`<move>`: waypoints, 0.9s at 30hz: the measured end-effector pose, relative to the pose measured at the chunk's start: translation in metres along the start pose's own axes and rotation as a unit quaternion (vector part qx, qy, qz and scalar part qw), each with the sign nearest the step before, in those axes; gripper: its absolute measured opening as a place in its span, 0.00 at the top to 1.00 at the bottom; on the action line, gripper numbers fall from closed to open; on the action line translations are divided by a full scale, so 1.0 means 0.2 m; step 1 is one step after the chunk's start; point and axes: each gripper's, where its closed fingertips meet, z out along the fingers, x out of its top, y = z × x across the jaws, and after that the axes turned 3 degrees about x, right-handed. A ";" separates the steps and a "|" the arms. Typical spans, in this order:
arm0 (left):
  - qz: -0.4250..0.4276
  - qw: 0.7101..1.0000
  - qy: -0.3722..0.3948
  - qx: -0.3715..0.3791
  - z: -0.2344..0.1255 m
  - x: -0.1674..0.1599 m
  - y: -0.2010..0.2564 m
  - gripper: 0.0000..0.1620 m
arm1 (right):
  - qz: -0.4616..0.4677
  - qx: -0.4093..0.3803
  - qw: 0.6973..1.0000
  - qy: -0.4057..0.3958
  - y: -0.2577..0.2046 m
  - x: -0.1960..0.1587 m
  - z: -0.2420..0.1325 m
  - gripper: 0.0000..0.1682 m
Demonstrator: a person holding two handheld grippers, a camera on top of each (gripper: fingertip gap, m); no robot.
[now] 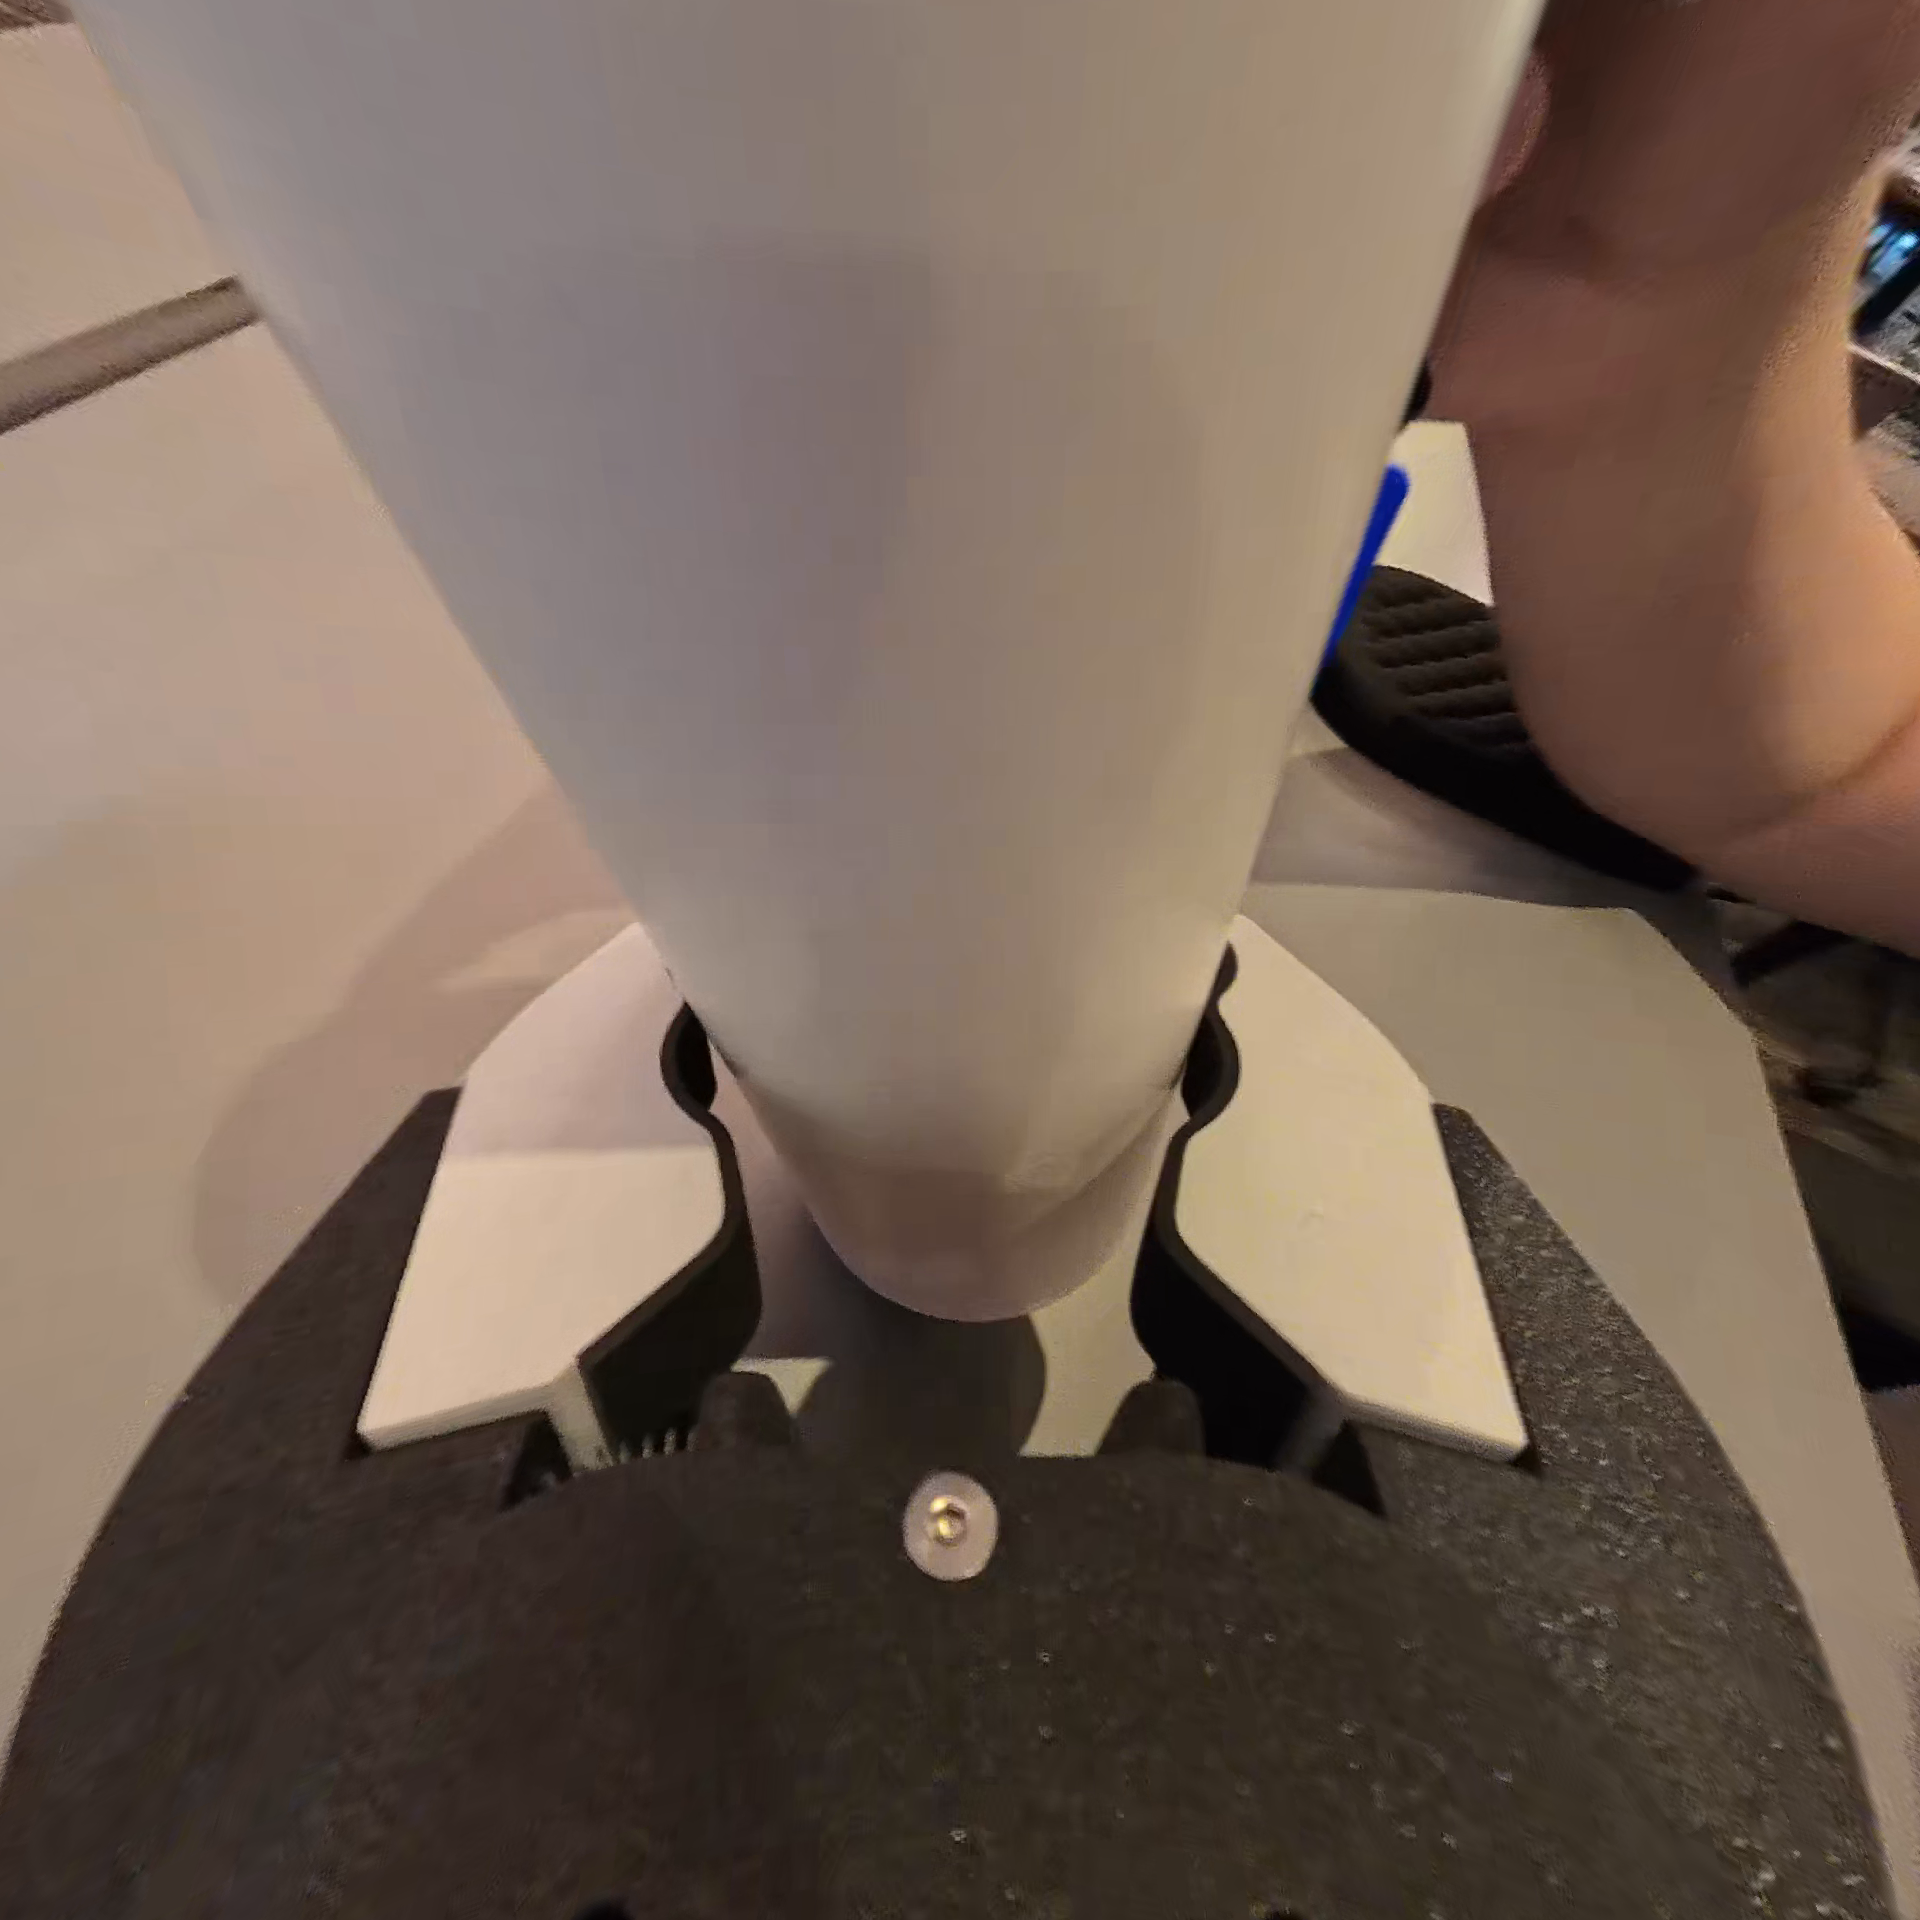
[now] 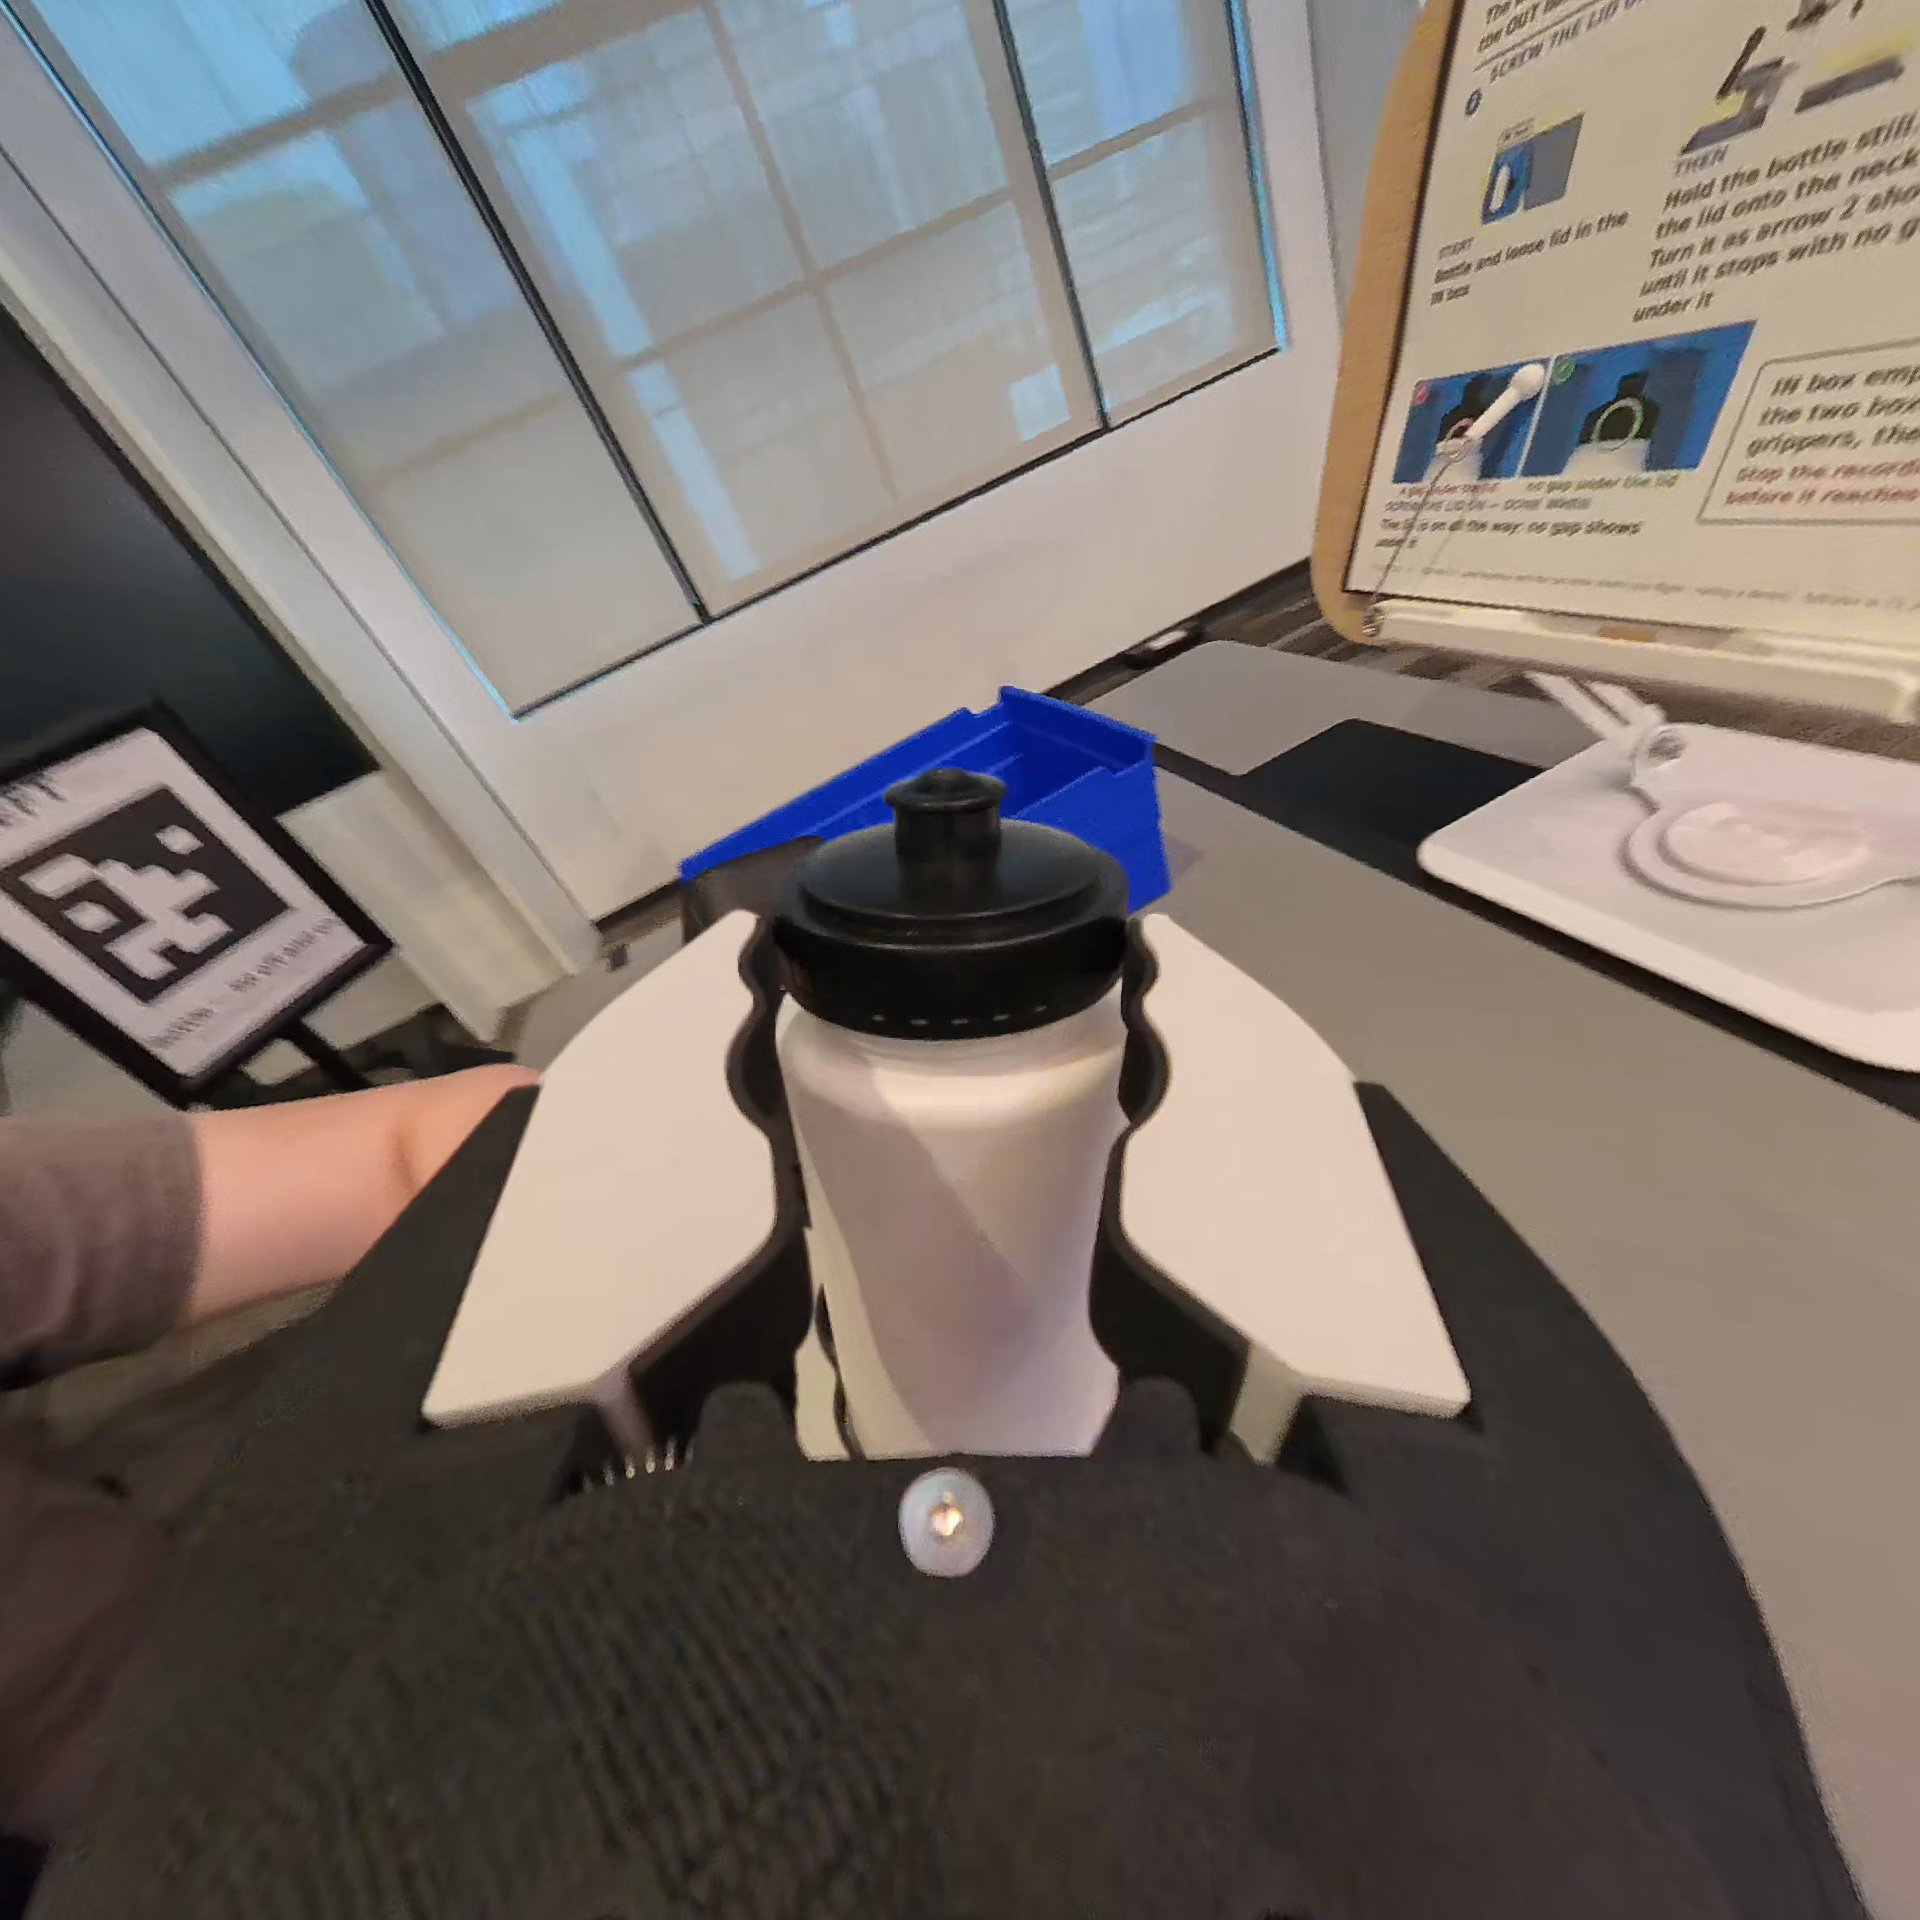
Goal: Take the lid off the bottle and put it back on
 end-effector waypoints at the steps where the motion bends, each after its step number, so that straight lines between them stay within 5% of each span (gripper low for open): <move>1: -0.001 1.000 -0.003 -0.004 -0.01 0.00 0.01 0.44 | 0.012 0.012 1.000 0.000 -0.01 0.01 -0.01 0.61; 8: 0.004 0.998 -0.053 -0.028 -0.01 -0.06 0.07 0.45 | -0.018 -0.035 0.997 -0.067 0.04 -0.04 -0.03 0.51; 17: 0.022 0.999 -0.034 -0.018 -0.01 -0.06 0.07 0.45 | 0.002 -0.040 0.995 -0.091 0.05 -0.07 -0.04 0.61; 27: 0.129 0.990 0.019 0.048 0.02 -0.05 0.04 0.44 | -0.164 -0.066 0.975 -0.138 -0.17 -0.10 0.06 0.61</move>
